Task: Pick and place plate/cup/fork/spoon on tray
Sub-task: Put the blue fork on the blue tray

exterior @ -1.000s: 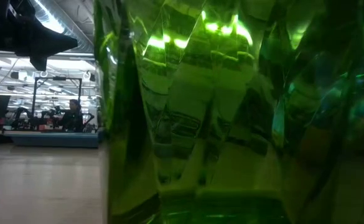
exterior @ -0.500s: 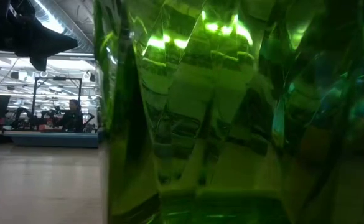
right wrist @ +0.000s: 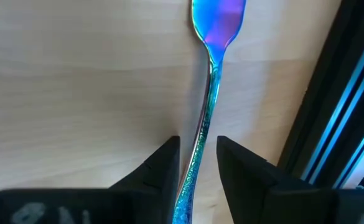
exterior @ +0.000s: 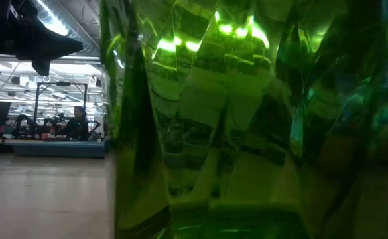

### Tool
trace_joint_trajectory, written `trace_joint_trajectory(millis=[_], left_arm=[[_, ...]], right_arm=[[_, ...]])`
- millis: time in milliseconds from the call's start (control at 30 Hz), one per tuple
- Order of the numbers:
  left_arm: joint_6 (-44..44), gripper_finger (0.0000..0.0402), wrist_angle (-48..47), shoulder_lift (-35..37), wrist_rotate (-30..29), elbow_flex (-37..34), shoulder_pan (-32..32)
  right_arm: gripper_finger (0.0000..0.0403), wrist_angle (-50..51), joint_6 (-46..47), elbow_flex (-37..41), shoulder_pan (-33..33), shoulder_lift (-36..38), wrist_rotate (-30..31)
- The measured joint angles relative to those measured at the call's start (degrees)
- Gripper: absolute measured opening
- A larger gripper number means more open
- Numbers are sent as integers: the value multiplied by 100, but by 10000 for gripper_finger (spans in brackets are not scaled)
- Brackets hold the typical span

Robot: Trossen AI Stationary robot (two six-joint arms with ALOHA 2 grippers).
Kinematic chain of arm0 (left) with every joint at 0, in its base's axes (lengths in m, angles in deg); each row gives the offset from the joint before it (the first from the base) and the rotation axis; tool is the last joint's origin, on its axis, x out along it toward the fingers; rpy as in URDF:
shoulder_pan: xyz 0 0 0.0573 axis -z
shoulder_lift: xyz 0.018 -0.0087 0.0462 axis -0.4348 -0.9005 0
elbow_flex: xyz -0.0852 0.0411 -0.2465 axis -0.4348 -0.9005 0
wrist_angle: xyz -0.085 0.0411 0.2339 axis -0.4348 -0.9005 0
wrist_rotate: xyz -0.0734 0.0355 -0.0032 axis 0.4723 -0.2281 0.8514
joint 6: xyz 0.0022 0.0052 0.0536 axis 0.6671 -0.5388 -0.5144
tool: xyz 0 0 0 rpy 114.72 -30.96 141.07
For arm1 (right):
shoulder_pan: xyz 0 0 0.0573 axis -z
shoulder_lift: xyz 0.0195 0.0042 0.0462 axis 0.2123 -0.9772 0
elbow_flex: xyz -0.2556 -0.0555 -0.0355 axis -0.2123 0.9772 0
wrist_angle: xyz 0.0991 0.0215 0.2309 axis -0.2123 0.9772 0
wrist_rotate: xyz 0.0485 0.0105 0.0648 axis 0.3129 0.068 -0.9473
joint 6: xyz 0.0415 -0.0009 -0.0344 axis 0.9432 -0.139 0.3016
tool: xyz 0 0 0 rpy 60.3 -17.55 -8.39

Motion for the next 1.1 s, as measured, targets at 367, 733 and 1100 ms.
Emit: trace_joint_trajectory(millis=[367,733,1100], left_arm=[[8,0,33,-1,20,0,1],[15,0,107,1,27,0,1],[17,0,107,1,28,0,-1]], right_arm=[[80,-97,-418,-51,106,-13,-162],[10,-131,-532,-52,106,-20,-191],[7,-88,-738,-36,-39,172,-316]])
